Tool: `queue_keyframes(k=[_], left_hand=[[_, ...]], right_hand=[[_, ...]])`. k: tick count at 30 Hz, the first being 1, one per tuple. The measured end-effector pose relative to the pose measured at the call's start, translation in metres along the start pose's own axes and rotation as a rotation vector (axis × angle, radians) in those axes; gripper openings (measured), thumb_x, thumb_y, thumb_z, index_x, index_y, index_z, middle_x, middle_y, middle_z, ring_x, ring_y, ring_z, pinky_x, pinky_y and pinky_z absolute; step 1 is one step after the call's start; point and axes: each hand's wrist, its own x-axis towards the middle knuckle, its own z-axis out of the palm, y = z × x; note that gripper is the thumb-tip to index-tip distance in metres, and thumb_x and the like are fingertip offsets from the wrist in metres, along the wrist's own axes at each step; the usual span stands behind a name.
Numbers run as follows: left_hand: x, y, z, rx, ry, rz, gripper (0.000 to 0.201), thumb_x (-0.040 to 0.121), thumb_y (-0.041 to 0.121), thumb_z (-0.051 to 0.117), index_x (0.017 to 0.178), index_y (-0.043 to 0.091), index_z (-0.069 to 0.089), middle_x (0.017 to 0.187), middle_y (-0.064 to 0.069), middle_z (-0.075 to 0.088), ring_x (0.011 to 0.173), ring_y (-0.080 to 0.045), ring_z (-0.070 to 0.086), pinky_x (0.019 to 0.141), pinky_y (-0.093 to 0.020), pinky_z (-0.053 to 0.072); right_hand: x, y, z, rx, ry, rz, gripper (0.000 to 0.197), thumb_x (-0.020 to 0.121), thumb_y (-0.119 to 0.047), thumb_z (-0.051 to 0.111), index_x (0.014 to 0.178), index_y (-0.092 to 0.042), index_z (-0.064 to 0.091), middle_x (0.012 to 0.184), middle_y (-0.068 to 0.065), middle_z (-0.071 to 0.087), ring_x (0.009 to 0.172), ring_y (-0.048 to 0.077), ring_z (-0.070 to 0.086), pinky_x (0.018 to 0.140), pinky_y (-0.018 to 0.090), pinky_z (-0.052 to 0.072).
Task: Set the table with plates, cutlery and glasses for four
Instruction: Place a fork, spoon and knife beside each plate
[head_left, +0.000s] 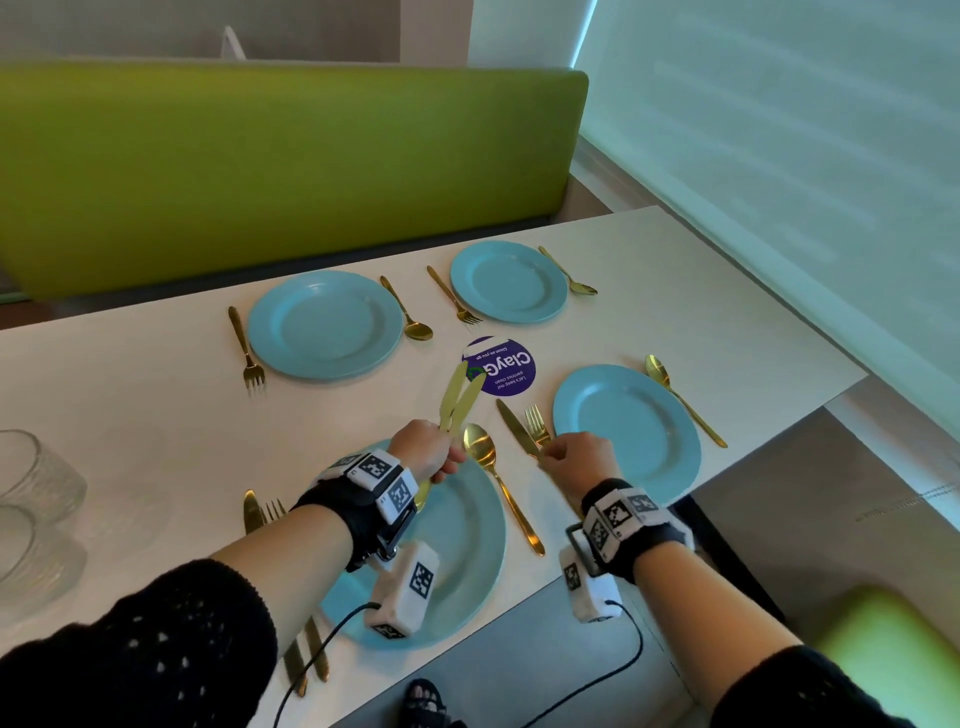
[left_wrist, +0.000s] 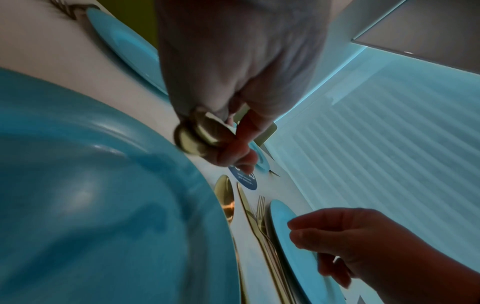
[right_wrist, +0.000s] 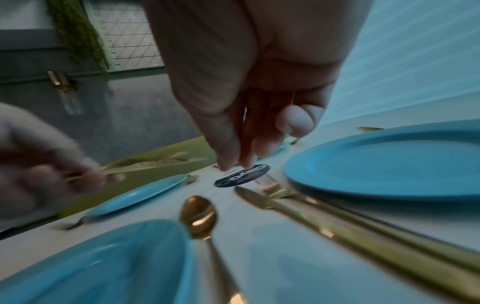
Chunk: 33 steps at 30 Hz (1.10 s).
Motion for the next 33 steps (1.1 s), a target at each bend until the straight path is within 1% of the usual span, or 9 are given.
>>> queue_keyframes(k=[9, 12, 15, 18, 19, 22, 27, 31, 33], left_hand=[[-0.035, -0.009, -0.053, 0.128, -0.209, 0.022, 0.022, 0.080, -0.008, 0.059, 0.068, 0.007, 0.047, 0.057, -0.010, 0.052, 0.045, -0.015, 0.041, 0.041, -0.021, 0.034], [-0.040, -0.011, -0.074, 0.180, -0.235, 0.018, 0.025, 0.079, -0.006, 0.057, 0.057, 0.006, 0.053, 0.055, -0.010, 0.055, 0.045, -0.016, 0.042, 0.045, -0.023, 0.036], [-0.043, -0.010, -0.087, 0.168, -0.242, 0.021, 0.018, 0.077, -0.006, 0.051, 0.062, 0.001, 0.058, 0.050, -0.007, 0.059, 0.045, -0.015, 0.044, 0.044, -0.021, 0.036], [-0.045, -0.006, -0.091, 0.187, -0.257, 0.028, 0.022, 0.075, -0.004, 0.045, 0.062, 0.001, 0.062, 0.058, -0.009, 0.061, 0.045, -0.015, 0.043, 0.043, -0.020, 0.034], [-0.044, -0.004, -0.092, 0.196, -0.258, 0.027, 0.023, 0.074, -0.004, 0.044, 0.061, 0.001, 0.062, 0.061, -0.011, 0.061, 0.045, -0.015, 0.042, 0.044, -0.020, 0.034], [-0.035, 0.003, -0.097, 0.151, -0.245, 0.026, 0.021, 0.073, -0.002, 0.046, 0.060, 0.002, 0.062, 0.076, -0.019, 0.063, 0.048, -0.016, 0.043, 0.045, -0.021, 0.034], [-0.005, 0.026, -0.109, -0.014, -0.173, 0.014, 0.010, 0.089, 0.007, 0.047, 0.081, 0.003, 0.053, 0.073, -0.011, 0.064, 0.037, -0.010, 0.048, 0.038, -0.018, 0.032], [0.029, 0.039, -0.134, -0.136, 0.006, 0.008, 0.032, 0.098, 0.031, 0.041, 0.114, 0.003, 0.042, 0.073, -0.006, 0.063, 0.044, -0.012, 0.041, 0.036, -0.016, 0.029], [0.044, 0.039, -0.149, -0.157, 0.123, 0.012, 0.036, 0.099, 0.035, 0.039, 0.117, 0.004, 0.040, 0.073, -0.005, 0.061, 0.046, -0.012, 0.037, 0.035, -0.016, 0.028]], right_hand=[[-0.051, -0.090, 0.046, -0.118, 0.008, -0.391, 0.026, 0.086, -0.013, 0.057, 0.105, -0.021, 0.073, 0.108, 0.002, 0.065, 0.101, 0.022, 0.061, 0.084, 0.028, 0.049], [-0.064, -0.107, 0.052, -0.192, 0.181, -0.511, 0.007, 0.068, -0.012, 0.073, 0.072, -0.018, 0.072, 0.080, 0.001, 0.065, 0.071, 0.023, 0.066, 0.056, 0.023, 0.046], [-0.068, -0.118, 0.054, -0.200, 0.204, -0.586, 0.029, 0.042, -0.017, 0.085, 0.056, -0.022, 0.060, 0.059, -0.007, 0.058, 0.042, 0.015, 0.057, 0.039, 0.015, 0.032], [-0.062, -0.124, 0.055, -0.182, 0.268, -0.762, 0.005, 0.058, -0.024, 0.062, 0.060, -0.023, 0.067, 0.062, -0.007, 0.063, 0.045, 0.014, 0.060, 0.037, 0.014, 0.042], [-0.055, -0.123, 0.057, -0.162, 0.281, -0.809, 0.016, 0.061, -0.026, 0.053, 0.059, -0.022, 0.068, 0.061, -0.006, 0.064, 0.046, 0.015, 0.061, 0.037, 0.016, 0.045], [-0.031, -0.125, 0.054, -0.179, 0.273, -0.874, 0.014, 0.063, -0.020, 0.057, 0.057, -0.020, 0.070, 0.060, -0.005, 0.065, 0.048, 0.017, 0.062, 0.039, 0.021, 0.049], [0.019, -0.140, 0.036, -0.226, 0.301, -0.890, 0.009, 0.060, -0.017, 0.068, 0.060, -0.024, 0.074, 0.060, -0.009, 0.067, 0.049, 0.014, 0.064, 0.039, 0.017, 0.048], [0.073, -0.152, 0.008, -0.275, 0.174, -0.574, 0.020, 0.090, -0.024, 0.059, 0.102, -0.021, 0.074, 0.103, 0.000, 0.070, 0.098, 0.022, 0.064, 0.079, 0.031, 0.051], [0.103, -0.160, -0.009, -0.259, 0.160, -0.432, 0.021, 0.091, -0.026, 0.057, 0.103, -0.022, 0.074, 0.105, 0.004, 0.069, 0.099, 0.024, 0.062, 0.078, 0.028, 0.049]])
